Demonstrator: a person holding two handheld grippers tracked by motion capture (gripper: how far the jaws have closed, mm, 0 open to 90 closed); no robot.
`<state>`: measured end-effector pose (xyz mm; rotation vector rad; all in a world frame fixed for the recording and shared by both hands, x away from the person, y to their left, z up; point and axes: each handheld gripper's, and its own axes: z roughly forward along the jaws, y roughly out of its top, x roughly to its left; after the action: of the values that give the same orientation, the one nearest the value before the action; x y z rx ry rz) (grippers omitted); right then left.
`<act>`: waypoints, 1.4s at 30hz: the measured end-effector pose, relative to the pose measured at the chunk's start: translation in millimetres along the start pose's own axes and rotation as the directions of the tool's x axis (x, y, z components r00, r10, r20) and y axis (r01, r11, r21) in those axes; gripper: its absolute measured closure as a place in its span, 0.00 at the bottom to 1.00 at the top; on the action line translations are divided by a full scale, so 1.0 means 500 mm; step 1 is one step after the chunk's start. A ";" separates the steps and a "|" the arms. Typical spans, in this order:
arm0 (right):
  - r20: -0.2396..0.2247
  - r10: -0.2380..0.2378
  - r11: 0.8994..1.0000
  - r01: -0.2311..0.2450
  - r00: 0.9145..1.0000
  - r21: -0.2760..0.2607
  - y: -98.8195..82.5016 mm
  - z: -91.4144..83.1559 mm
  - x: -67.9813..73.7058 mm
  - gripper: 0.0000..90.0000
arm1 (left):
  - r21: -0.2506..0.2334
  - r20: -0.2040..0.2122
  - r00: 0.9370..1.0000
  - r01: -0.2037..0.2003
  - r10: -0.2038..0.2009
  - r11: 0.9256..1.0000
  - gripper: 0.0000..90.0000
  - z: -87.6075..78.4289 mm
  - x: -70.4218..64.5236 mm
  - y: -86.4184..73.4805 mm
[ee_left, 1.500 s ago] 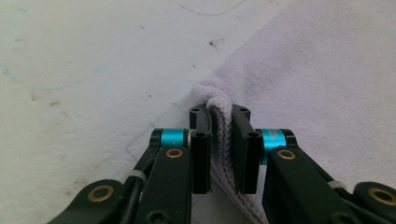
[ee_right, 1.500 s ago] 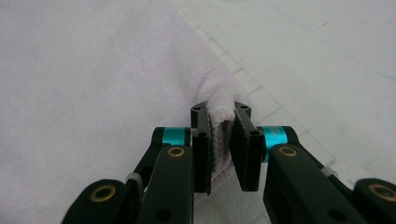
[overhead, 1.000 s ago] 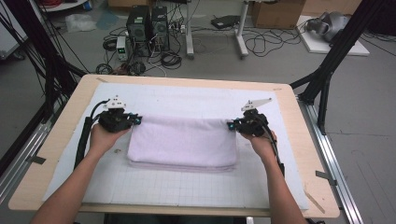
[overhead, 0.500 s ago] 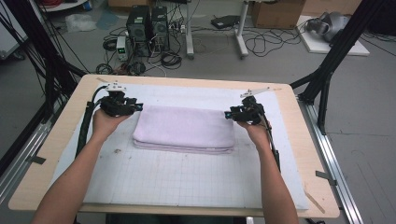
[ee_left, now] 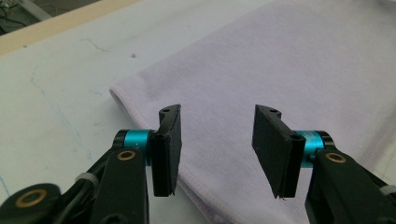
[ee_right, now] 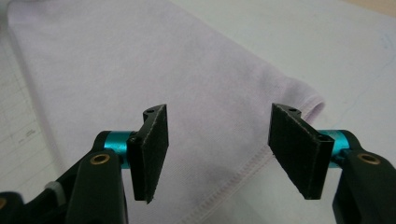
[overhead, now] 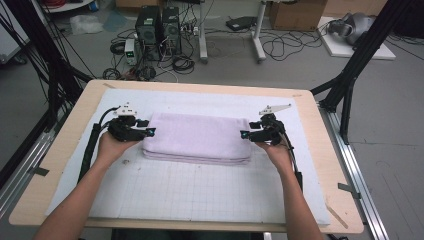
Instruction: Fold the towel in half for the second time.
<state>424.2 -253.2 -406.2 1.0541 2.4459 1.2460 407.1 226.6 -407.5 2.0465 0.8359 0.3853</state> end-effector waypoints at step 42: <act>0.065 -0.030 0.997 0.034 0.997 -0.064 -0.113 -0.095 0.090 0.13 | -0.062 -0.008 1.000 0.024 -0.024 0.998 0.31 -0.121 -0.068 -0.099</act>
<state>340.7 -274.5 -413.7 1.0176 2.3486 1.2528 328.6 259.9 -411.9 1.9775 0.8433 0.4020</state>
